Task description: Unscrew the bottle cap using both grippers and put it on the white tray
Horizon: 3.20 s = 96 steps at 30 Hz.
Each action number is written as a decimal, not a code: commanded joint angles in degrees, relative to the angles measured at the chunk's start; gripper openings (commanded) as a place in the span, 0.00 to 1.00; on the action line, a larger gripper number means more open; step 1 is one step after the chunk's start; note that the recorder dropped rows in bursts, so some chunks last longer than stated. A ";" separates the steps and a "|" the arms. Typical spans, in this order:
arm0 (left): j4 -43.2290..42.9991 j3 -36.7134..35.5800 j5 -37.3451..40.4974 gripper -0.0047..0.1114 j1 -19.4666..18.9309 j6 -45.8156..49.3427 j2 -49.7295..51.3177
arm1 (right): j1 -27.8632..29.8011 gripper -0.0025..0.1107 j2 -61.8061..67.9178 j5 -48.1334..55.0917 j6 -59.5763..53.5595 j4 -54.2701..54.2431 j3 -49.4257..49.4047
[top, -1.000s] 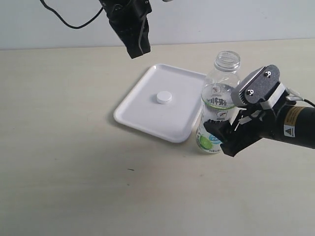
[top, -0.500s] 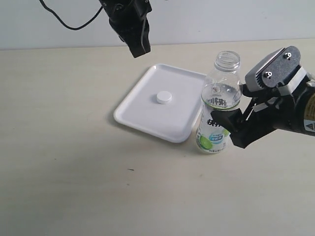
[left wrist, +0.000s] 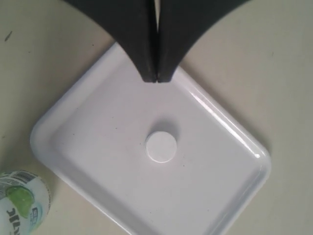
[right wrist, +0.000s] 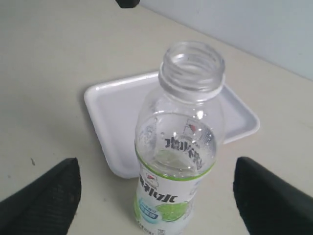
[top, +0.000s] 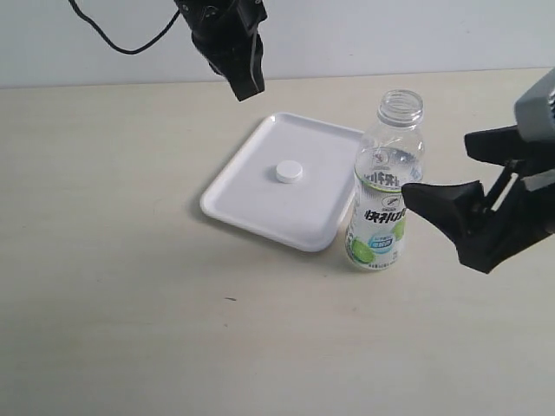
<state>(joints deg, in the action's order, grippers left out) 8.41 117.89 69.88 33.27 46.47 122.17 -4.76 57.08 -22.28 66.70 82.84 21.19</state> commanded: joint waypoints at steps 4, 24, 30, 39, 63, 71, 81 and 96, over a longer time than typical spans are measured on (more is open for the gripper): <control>-5.55 0.23 0.08 0.04 -0.16 -11.69 -1.77 | 0.07 0.73 -15.42 -7.22 17.51 5.96 -1.75; 19.69 -52.80 -36.22 0.04 -1.33 -9.14 -41.56 | 0.07 0.73 -22.33 -36.43 21.38 11.29 -1.89; 42.43 -76.51 -54.43 0.04 -1.21 8.61 -63.67 | 0.07 0.72 -22.33 -35.70 21.38 11.37 -1.89; 63.86 -99.73 -63.82 0.04 -1.21 23.14 -95.47 | 0.07 0.03 -22.33 -26.68 21.81 10.30 -1.89; 71.91 -111.10 -65.07 0.04 -1.21 22.09 -122.17 | 0.07 0.02 -22.33 -0.39 24.86 8.41 -1.89; 71.91 -111.13 -64.95 0.04 -1.32 22.09 -122.17 | 1.44 0.02 -43.67 20.95 31.29 5.59 -14.08; 71.91 -111.13 -65.06 0.04 -1.32 22.09 -122.17 | 5.10 0.02 -57.08 25.66 25.85 5.94 -21.19; 71.91 -111.23 -65.08 0.04 -1.32 22.09 -122.17 | 5.10 0.02 -57.08 28.97 -10.10 -31.04 -21.19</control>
<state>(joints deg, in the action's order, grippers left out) 79.74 6.80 4.96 32.07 68.77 0.34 0.02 0.40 3.02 79.49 73.92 0.27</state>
